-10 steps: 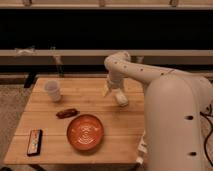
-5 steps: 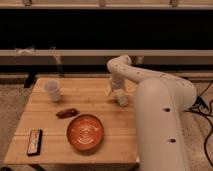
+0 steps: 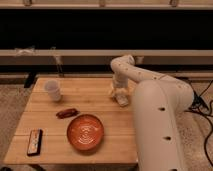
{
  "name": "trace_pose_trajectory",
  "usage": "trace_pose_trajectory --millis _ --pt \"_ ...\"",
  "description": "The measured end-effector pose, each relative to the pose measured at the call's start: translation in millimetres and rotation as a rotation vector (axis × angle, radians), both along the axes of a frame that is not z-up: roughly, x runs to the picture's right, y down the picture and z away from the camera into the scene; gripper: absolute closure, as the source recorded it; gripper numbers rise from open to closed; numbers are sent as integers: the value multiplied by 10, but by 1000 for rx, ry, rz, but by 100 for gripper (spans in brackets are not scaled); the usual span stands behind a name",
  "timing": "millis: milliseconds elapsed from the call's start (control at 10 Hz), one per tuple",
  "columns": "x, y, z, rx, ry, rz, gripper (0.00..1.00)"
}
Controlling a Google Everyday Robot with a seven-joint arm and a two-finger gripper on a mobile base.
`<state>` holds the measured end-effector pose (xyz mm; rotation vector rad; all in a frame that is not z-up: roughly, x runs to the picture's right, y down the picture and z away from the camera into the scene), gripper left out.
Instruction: Wipe the white sponge on the table
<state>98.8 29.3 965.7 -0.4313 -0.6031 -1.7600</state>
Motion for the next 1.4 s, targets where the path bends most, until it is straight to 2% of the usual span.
trace_pose_trajectory --millis 200,300,500,700,800,1000,1400 --pt "69 34 -2 0 9 10 46" --pt "94 40 -5 0 12 13 53" --pt "146 54 -14 0 17 18 76" --pt "163 78 -32 -5 20 17 94" --pt "174 86 -46 -7 23 15 99" --pt "191 67 -43 -8 30 21 100" --pt "232 -136 92 10 44 31 100"
